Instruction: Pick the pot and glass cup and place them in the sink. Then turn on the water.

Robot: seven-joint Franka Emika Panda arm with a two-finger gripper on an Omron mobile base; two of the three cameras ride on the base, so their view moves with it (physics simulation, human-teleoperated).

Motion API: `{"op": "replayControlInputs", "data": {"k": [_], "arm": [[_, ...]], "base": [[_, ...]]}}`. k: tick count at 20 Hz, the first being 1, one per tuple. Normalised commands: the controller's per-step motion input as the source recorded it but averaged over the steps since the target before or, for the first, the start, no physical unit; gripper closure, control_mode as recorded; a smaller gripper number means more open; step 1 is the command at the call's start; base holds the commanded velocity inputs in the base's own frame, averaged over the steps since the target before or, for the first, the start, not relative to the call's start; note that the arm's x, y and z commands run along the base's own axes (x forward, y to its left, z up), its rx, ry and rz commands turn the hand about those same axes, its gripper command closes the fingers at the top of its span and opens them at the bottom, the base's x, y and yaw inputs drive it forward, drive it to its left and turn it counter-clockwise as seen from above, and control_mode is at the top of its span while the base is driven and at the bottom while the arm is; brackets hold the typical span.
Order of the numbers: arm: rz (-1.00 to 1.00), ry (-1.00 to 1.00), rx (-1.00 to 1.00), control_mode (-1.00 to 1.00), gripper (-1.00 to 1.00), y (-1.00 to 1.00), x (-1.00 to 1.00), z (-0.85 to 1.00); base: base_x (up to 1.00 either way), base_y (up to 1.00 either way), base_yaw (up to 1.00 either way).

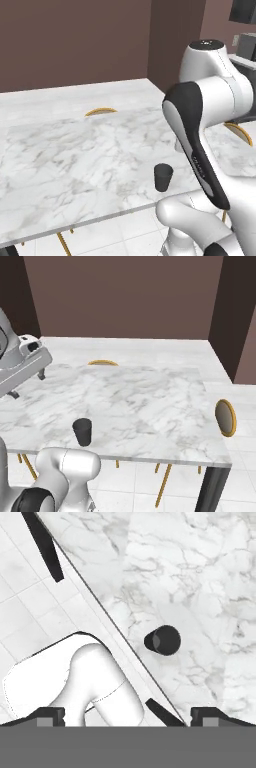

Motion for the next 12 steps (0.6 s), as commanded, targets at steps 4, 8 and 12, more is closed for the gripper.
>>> {"op": "replayControlInputs", "data": {"k": [4,8,12], "arm": [[-0.17,-0.01,0.0,-1.0,-1.0,-0.01,0.03,-0.05],[0.06,-0.02,0.02,-1.0,-1.0,-0.51,0.04,-0.24],[0.0,-0.02,0.03,-1.0,-1.0,-0.09,0.07,-0.26]], "base": [[0.0,0.0,0.0],[0.0,0.0,0.0],[0.0,0.0,0.0]]}}
